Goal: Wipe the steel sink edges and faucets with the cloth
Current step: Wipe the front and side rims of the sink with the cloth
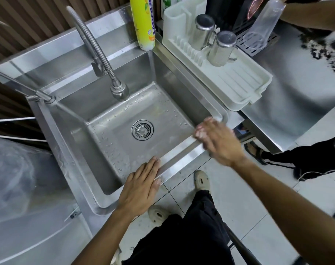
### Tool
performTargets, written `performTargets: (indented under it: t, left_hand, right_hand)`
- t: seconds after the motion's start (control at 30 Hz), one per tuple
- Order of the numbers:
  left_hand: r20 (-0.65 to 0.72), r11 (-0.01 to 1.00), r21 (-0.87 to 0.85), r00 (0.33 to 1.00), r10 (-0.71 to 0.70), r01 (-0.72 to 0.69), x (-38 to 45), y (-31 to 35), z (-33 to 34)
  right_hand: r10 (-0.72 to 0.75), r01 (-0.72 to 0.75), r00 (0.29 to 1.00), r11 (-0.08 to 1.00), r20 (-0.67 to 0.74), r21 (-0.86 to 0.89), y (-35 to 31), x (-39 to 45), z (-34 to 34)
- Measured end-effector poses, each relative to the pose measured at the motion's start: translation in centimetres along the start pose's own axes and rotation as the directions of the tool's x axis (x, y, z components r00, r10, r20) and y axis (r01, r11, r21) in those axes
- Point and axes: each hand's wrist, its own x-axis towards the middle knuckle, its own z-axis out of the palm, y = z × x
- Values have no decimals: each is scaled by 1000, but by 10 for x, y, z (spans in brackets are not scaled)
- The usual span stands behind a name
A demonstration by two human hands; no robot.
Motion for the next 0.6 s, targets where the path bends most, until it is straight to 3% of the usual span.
performTargets:
  t: [0.07, 0.13, 0.23, 0.4, 0.53, 0.6]
  left_hand:
    - [-9, 1000, 5, 1000, -2, 2, -4, -3, -1]
    - [1, 1000, -1, 1000, -19, 19, -10, -7, -1]
    - [-7, 999, -7, 999, -38, 38, -16, -9, -1]
    - [8, 998, -2, 998, -65, 65, -17, -11, 0]
    - [20, 998, 0, 998, -67, 67, -29, -20, -1]
    - [21, 999, -13, 999, -49, 50, -31, -21, -1]
  right_hand:
    - [154, -153, 988, 988, 10, -21, 25, 4, -12]
    - [196, -195, 981, 979, 7, -52, 11, 5, -10]
    - [105, -106, 993, 994, -57, -14, -62, -8, 14]
    - [-75, 77, 997, 993, -23, 91, -179, -39, 60]
    - [-247, 244, 969, 964, 13, 103, -124, -27, 44]
    - [-149, 151, 988, 983, -27, 108, -67, -12, 25]
